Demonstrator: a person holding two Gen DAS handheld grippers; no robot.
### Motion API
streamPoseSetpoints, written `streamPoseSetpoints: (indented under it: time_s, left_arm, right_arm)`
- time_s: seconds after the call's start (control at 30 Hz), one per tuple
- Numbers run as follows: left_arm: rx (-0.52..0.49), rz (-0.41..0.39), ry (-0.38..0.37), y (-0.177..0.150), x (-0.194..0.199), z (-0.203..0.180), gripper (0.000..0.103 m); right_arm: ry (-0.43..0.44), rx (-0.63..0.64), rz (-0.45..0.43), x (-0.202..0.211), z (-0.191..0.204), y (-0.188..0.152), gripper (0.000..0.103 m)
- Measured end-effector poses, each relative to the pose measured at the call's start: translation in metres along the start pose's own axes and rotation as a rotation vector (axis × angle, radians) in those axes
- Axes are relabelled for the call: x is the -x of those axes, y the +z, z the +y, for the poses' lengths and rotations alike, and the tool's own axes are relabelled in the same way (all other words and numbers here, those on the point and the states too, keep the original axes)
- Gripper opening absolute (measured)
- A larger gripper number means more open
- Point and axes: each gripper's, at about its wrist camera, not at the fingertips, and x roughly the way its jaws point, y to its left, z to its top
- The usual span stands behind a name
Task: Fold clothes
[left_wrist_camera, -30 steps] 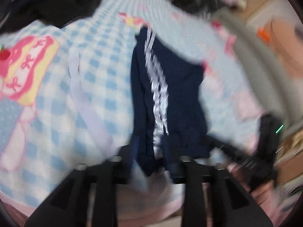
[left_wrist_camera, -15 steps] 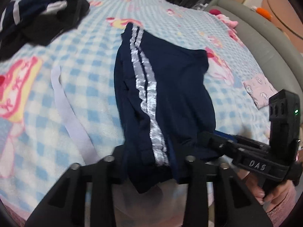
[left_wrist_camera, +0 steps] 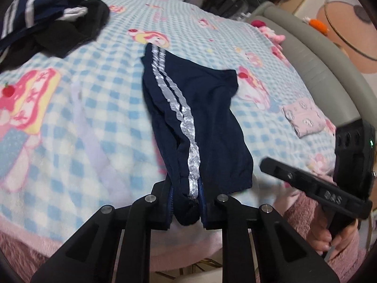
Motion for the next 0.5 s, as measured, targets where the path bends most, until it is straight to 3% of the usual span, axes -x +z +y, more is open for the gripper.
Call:
streamPoseSetpoints:
  time_s: [0.1, 0.17, 0.27, 0.37, 0.43, 0.5]
  left_arm:
    - [0.008, 0.008, -0.014, -0.002, 0.002, 0.000, 0.018]
    - [0.010, 0.038, 0.000, -0.004, -0.005, 0.002, 0.019]
    - [0.038, 0.090, -0.001, -0.004, -0.011, 0.010, 0.033]
    - [-0.041, 0.017, 0.059, 0.008, 0.006, 0.009, 0.047]
    - [-0.093, -0.041, 0.081, 0.023, 0.017, 0.006, 0.049]
    - [-0.129, -0.069, 0.074, 0.039, 0.019, 0.002, 0.049]
  right_arm:
    - [0.009, -0.021, 0.023, -0.001, -0.001, -0.007, 0.012]
    - [-0.054, -0.044, 0.061, -0.012, -0.009, -0.011, 0.013]
    - [-0.062, -0.129, 0.092, -0.018, -0.025, -0.012, 0.019]
    - [-0.088, -0.111, 0.017, 0.002, -0.022, -0.001, 0.025]
    - [-0.126, -0.075, -0.046, 0.015, -0.018, 0.014, 0.034]
    - [-0.139, -0.040, -0.060, 0.013, -0.013, 0.031, 0.034]
